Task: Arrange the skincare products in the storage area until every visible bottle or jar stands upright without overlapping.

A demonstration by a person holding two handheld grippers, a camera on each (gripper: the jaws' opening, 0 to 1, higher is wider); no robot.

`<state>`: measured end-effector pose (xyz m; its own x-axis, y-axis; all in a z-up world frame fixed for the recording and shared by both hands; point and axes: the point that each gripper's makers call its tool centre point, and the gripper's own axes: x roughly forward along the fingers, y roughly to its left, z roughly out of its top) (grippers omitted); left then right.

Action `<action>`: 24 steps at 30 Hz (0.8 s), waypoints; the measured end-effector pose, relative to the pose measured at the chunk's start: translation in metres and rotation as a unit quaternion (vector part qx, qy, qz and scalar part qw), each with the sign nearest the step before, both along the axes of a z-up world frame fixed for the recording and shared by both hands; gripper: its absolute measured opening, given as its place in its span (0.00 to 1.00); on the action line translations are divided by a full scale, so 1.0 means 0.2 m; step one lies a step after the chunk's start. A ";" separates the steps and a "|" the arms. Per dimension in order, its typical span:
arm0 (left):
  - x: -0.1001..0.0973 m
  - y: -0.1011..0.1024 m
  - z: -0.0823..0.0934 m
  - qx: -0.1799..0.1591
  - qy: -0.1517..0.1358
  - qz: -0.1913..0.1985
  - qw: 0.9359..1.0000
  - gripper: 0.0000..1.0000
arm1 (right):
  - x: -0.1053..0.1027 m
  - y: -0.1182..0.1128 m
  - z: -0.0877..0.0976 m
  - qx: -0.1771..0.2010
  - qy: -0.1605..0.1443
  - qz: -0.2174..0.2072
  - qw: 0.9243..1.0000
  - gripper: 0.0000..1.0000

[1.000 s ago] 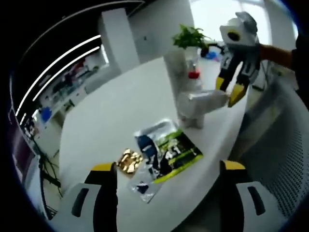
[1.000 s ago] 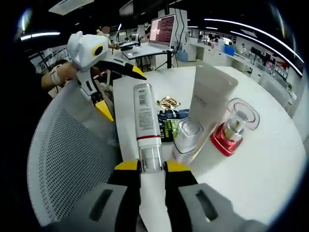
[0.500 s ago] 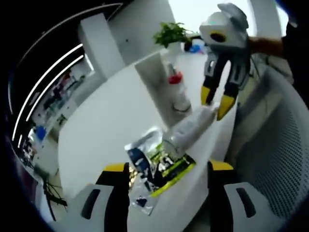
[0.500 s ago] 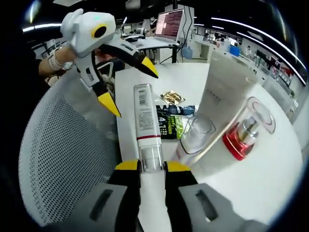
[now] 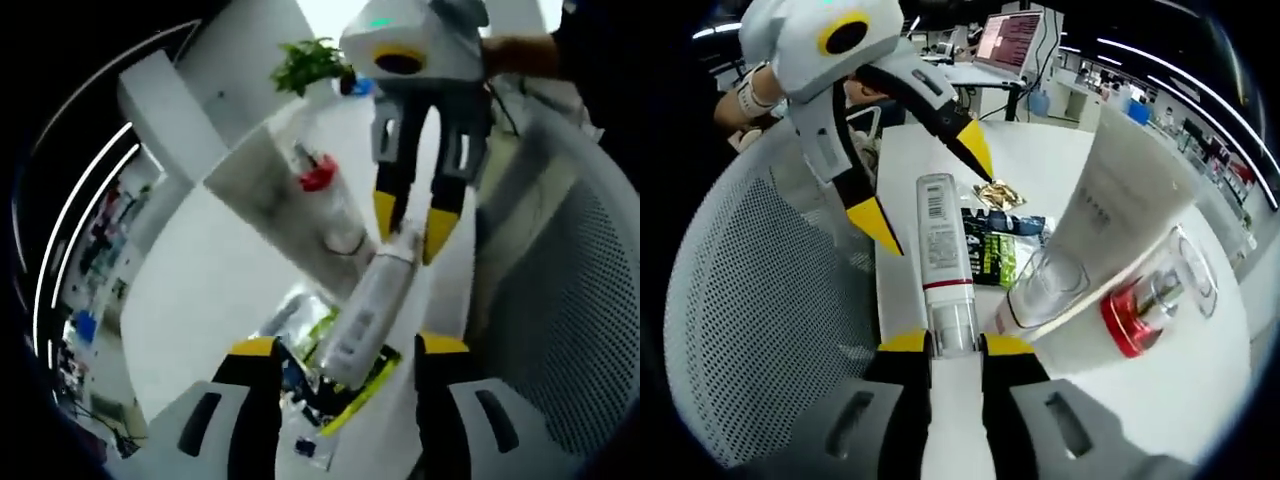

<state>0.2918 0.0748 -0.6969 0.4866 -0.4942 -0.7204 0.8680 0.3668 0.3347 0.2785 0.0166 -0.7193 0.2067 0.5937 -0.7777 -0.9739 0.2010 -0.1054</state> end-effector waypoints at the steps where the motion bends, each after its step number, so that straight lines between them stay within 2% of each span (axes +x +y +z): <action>1: 0.00 -0.01 -0.01 0.005 -0.001 -0.004 1.000 0.47 | 0.00 0.00 0.00 -0.005 -0.004 0.002 1.000 0.17; 7: 0.00 -0.05 -0.04 0.031 -0.008 -0.020 0.999 0.44 | 0.02 0.00 -0.02 -0.025 -0.024 0.016 0.999 0.17; 12: -0.01 -0.08 -0.07 0.050 -0.007 -0.040 0.998 0.26 | 0.02 0.01 -0.03 -0.037 -0.035 0.027 0.998 0.17; 18: -0.01 -0.09 -0.09 0.068 -0.010 -0.052 0.996 0.24 | 0.03 0.02 -0.01 -0.039 -0.043 0.035 0.998 0.17; 24: -0.02 -0.08 -0.09 0.057 0.010 -0.054 0.997 0.22 | 0.02 0.02 0.02 -0.015 -0.024 0.032 0.999 0.17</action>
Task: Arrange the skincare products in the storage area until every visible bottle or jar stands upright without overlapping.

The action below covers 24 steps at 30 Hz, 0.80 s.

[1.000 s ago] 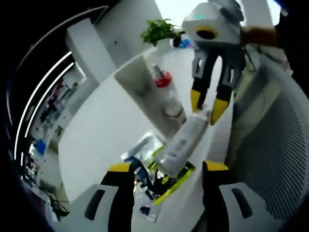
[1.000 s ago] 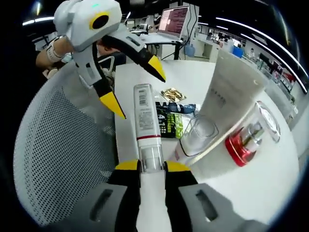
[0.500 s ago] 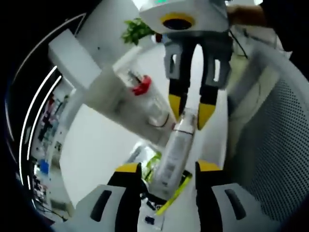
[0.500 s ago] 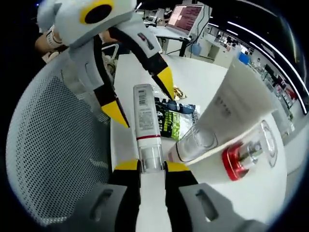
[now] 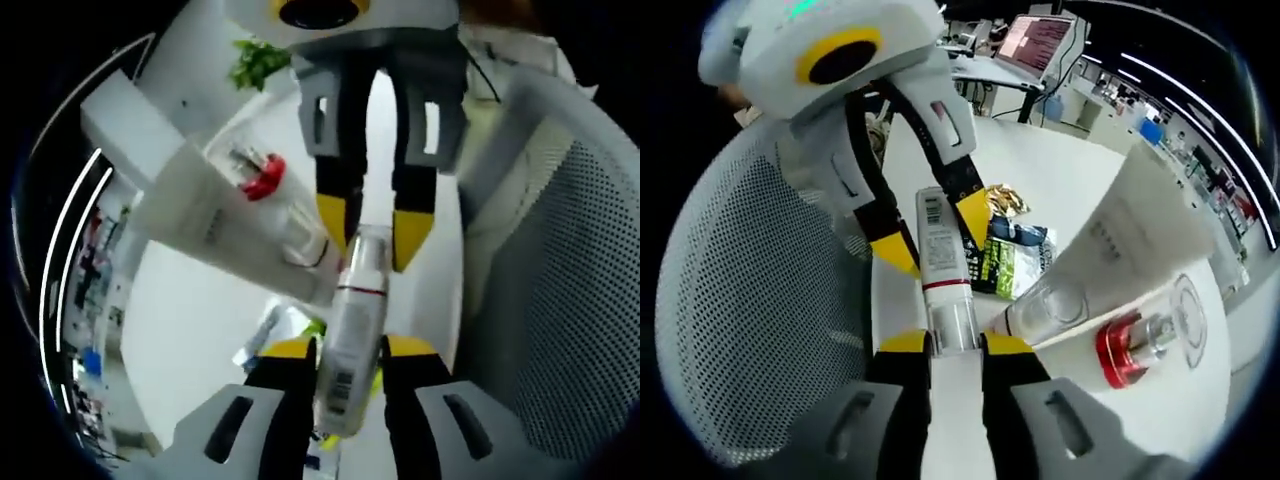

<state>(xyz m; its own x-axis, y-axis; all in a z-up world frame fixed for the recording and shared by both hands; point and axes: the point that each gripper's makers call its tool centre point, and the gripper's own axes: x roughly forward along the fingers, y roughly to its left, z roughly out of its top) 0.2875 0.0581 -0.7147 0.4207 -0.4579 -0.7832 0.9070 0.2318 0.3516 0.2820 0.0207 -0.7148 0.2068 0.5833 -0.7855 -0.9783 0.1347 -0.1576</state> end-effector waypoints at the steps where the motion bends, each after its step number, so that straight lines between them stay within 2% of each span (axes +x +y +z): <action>1: 0.00 0.00 0.00 -0.001 0.000 0.000 1.000 0.22 | 0.00 0.00 0.00 0.002 0.002 -0.002 1.000 0.17; 7: -0.03 -0.02 0.00 -0.027 0.012 -0.015 0.999 0.21 | -0.02 -0.03 0.03 0.024 0.022 0.001 0.999 0.17; 9: -0.03 -0.03 0.01 -0.032 0.013 -0.014 0.999 0.21 | -0.02 -0.03 0.04 0.038 0.017 0.004 0.999 0.17; 10: -0.03 -0.03 0.01 -0.036 0.013 -0.018 0.999 0.21 | -0.03 -0.03 0.05 0.042 0.029 -0.003 0.999 0.17; 17: -0.05 -0.06 0.01 -0.053 0.023 -0.021 0.998 0.21 | -0.04 -0.05 0.06 0.058 0.040 -0.011 0.998 0.17; 24: -0.05 -0.08 0.04 -0.075 0.029 -0.018 0.997 0.21 | -0.05 -0.07 0.11 0.085 0.051 -0.024 0.995 0.17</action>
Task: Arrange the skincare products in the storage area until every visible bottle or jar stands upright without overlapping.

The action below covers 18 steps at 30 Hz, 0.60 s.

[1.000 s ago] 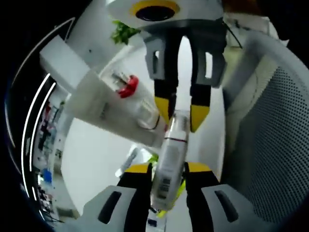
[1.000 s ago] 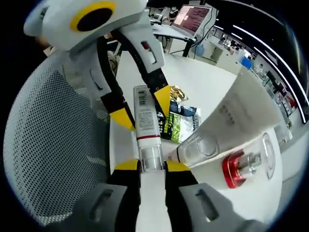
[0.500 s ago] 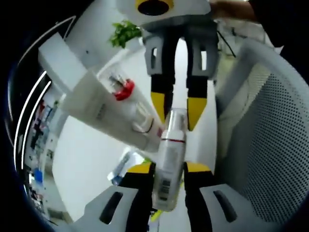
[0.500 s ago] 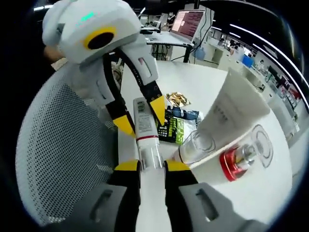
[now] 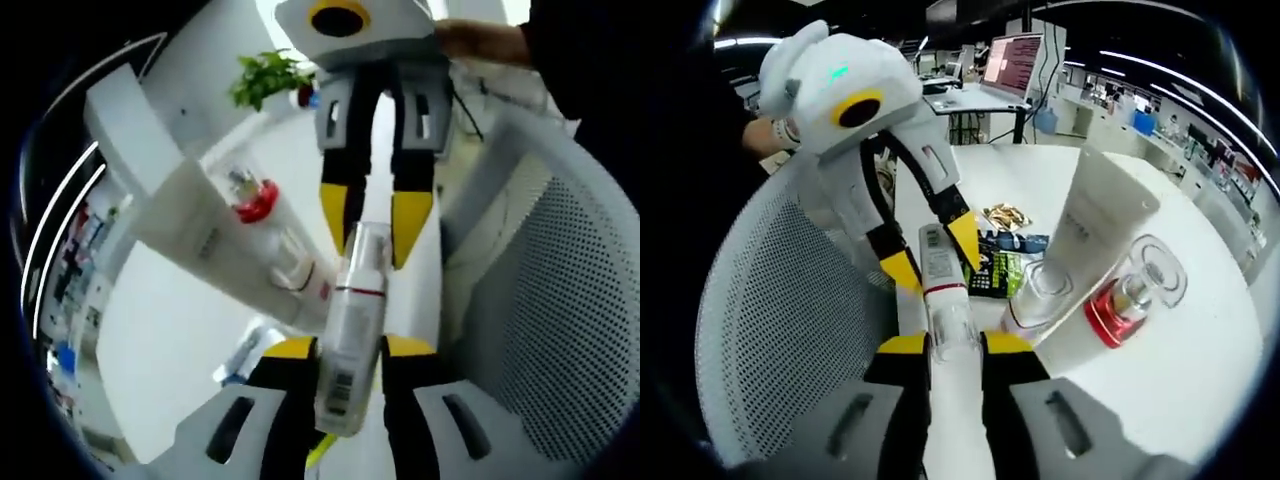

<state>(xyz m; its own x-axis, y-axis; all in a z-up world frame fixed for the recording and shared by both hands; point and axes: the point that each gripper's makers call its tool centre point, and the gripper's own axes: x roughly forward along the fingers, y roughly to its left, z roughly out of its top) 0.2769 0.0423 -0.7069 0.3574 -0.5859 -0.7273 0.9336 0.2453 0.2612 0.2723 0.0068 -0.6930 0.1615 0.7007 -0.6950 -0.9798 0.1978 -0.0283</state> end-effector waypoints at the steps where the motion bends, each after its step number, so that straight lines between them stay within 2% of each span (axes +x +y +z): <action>1: 0.00 0.00 0.00 -0.002 0.000 0.000 1.000 0.21 | 0.00 0.00 0.01 0.005 0.003 -0.002 1.000 0.17; 13: -0.01 -0.03 0.00 -0.037 0.026 0.012 0.999 0.20 | -0.03 0.03 0.13 0.075 0.028 -0.018 0.997 0.17; 15: -0.01 -0.03 -0.01 -0.041 0.033 0.012 0.999 0.20 | -0.04 0.05 0.16 0.098 0.037 -0.025 0.994 0.17; 18: -0.01 -0.04 -0.01 -0.051 0.040 0.013 0.998 0.19 | -0.03 0.05 0.18 0.102 0.034 -0.025 0.994 0.17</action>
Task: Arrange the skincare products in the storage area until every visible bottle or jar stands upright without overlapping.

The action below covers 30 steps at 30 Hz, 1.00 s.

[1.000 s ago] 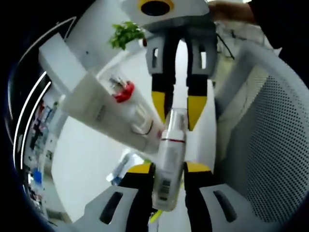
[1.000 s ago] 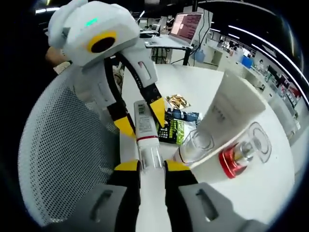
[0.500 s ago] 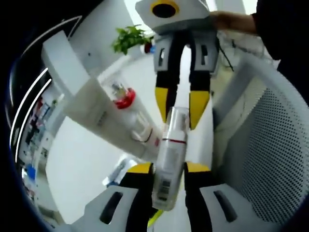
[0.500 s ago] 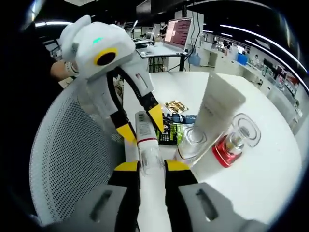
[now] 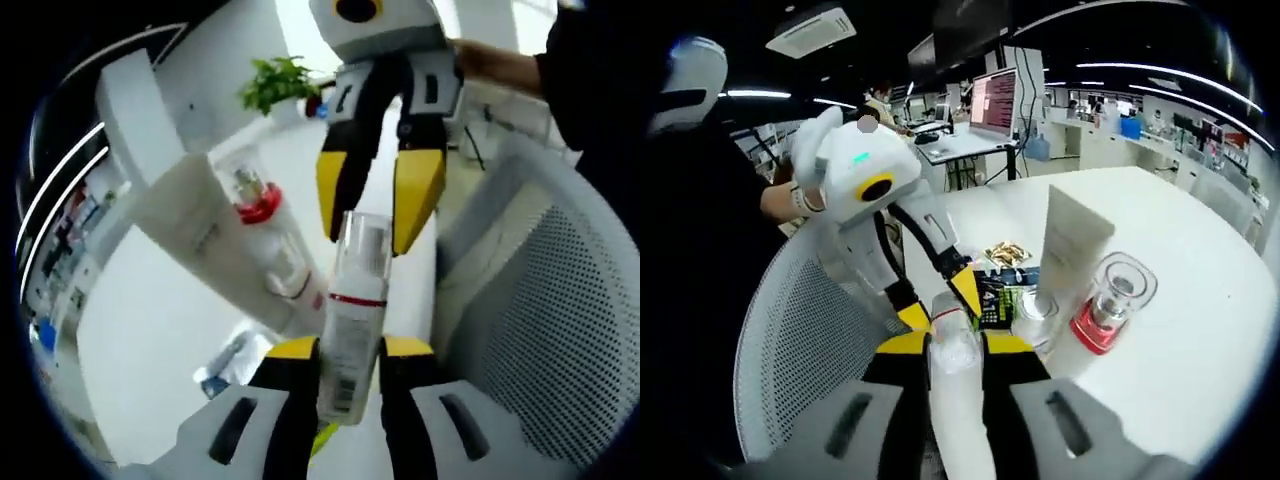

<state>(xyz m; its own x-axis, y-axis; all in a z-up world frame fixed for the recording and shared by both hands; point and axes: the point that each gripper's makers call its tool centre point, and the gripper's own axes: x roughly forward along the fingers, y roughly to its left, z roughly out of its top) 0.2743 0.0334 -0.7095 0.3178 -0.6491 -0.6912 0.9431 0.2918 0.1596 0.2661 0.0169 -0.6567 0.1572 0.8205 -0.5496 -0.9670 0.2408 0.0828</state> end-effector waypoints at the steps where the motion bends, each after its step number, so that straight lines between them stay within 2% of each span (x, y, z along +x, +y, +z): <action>1: 0.00 0.00 0.00 -0.002 0.003 -0.001 1.000 0.19 | 0.00 0.00 0.00 0.002 0.001 -0.001 1.000 0.17; 7: 0.00 -0.01 -0.01 -0.005 0.009 -0.007 1.000 0.18 | -0.01 0.02 0.02 0.008 -0.001 -0.004 1.000 0.17; 20: -0.01 -0.10 -0.02 -0.059 0.046 -0.017 0.997 0.17 | 0.03 -0.01 0.06 0.020 -0.006 -0.017 1.000 0.17; 30: -0.01 -0.14 -0.05 -0.064 0.054 -0.022 0.996 0.17 | 0.05 -0.02 0.05 0.020 -0.011 -0.024 0.999 0.18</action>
<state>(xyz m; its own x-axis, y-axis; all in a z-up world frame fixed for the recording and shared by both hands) 0.2715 0.0054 -0.7186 0.2151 -0.7453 -0.6310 0.9651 0.2610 0.0207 0.2766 0.0130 -0.6464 0.2084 0.8333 -0.5121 -0.9564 0.2831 0.0714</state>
